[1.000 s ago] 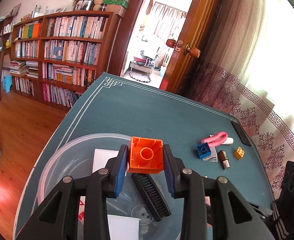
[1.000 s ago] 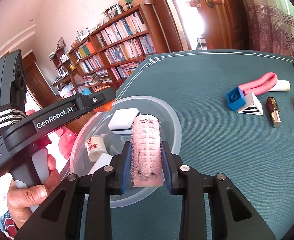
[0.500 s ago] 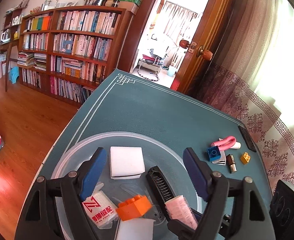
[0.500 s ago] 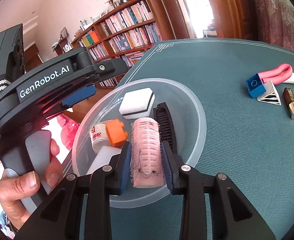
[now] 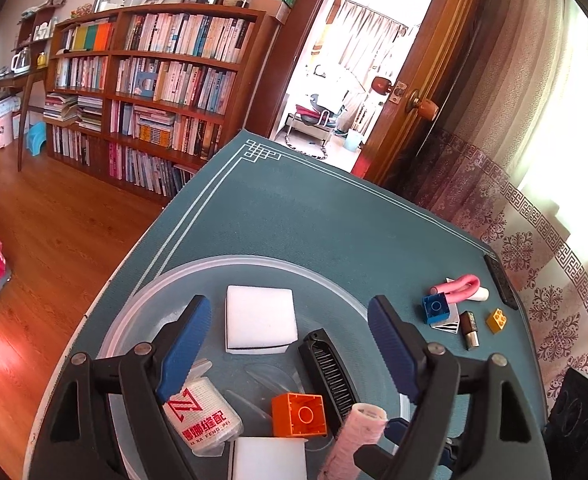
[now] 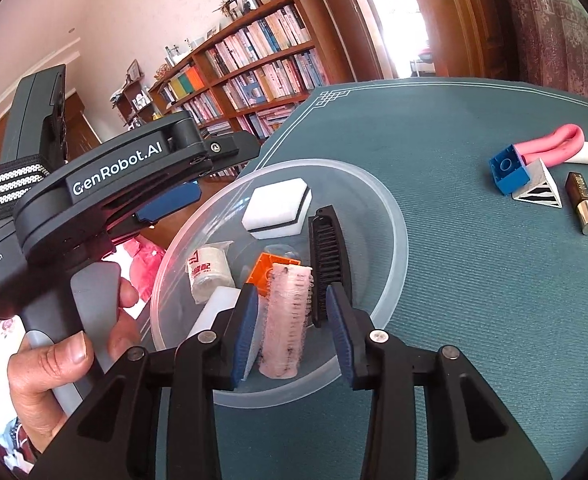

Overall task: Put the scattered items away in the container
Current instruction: 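Lower the pink hair roller into the bowl and open the right tool, then grasp the brown lipstick tube with the right tool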

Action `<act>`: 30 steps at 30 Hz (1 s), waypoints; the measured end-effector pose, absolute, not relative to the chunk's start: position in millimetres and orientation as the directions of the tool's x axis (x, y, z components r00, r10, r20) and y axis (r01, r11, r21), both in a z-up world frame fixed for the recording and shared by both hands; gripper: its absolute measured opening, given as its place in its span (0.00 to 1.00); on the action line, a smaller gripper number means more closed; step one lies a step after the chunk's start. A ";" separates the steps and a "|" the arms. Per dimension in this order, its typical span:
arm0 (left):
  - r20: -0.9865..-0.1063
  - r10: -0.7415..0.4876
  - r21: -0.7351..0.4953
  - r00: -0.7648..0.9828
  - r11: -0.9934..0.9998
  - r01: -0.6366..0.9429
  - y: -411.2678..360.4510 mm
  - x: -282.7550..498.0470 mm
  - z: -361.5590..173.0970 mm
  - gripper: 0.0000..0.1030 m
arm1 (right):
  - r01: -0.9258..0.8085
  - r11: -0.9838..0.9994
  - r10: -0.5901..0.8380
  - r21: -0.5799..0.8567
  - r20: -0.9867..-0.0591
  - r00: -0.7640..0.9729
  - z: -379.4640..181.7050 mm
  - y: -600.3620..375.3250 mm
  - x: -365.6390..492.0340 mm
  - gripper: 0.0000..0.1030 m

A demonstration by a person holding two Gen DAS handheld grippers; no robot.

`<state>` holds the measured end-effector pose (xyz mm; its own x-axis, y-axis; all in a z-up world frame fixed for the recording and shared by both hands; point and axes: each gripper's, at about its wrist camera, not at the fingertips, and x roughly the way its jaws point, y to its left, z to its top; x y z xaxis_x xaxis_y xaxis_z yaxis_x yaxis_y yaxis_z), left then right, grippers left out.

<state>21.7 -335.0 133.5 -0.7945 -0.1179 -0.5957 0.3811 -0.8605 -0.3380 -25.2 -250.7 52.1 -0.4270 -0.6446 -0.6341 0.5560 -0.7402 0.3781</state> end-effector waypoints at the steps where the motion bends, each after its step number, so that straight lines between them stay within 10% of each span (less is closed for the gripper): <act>1: -0.595 -0.117 -0.340 -0.795 -0.859 0.382 -335.2 22.2 133.5 0.81 | 0.554 -0.741 -0.644 0.380 -0.635 -0.427 51.8 -249.7 -25.1 0.41; 30: -0.641 -0.111 -0.208 -0.760 -0.927 0.311 -285.3 8.5 117.7 0.89 | 0.280 -0.924 -0.381 0.260 -0.679 -0.628 38.2 -123.1 -51.4 0.42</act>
<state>8.5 -285.3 117.7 -0.7597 -0.1111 -0.6407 0.3112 -0.9272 -0.2083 -51.4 -123.1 38.2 -0.6280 -0.3811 -0.6785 0.2802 -0.9241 0.2598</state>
